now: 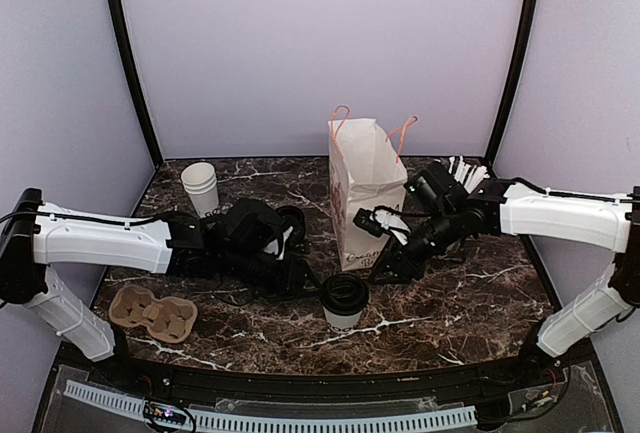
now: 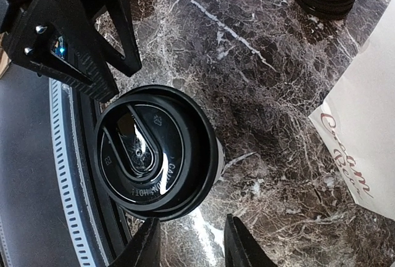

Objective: Pack the takeout coffee

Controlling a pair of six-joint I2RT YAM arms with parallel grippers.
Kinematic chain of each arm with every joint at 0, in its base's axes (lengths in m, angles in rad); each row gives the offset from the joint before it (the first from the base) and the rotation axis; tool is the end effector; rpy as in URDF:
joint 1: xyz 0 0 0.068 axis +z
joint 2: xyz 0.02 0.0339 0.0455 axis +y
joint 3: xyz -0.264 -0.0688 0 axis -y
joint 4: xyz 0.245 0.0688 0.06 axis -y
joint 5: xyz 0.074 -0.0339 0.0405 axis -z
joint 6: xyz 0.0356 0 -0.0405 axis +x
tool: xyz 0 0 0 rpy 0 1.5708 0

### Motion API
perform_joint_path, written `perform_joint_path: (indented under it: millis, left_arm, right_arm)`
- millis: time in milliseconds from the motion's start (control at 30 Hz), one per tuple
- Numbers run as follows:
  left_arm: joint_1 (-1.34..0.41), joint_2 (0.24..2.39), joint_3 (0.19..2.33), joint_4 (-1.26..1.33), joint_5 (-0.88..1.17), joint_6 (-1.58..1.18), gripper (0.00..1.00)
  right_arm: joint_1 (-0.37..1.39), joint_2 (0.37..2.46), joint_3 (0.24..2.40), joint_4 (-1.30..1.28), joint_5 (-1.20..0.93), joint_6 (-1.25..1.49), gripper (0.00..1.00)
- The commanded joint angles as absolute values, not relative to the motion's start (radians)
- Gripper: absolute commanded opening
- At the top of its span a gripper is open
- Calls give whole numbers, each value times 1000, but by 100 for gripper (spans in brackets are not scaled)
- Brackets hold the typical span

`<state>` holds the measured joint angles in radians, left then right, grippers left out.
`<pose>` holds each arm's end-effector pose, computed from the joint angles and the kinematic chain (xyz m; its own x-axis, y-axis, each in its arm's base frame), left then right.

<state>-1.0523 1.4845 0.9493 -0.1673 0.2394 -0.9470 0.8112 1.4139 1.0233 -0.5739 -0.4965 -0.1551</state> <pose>0.1520 -0.2834 0.2330 -0.9447 0.0646 -0.3215 0.2854 0.6449 -0.7090 0.1861 0.2206 0.2499 -0.4317 -0.6519 -0.6235 -0.9020 0.3117 0.2987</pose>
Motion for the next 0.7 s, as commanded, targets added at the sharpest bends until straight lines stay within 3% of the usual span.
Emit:
perform_joint_path:
  millis: [0,667]
  left_arm:
    - [-1049,1476,930,-110,284,-957,41]
    - [-1040,1525,957,-151,268,-930,39]
  right_arm:
    - [818,1432,1010,-554,-490,-122,36]
    - [795,1466,999,-566,-491,-107,35]
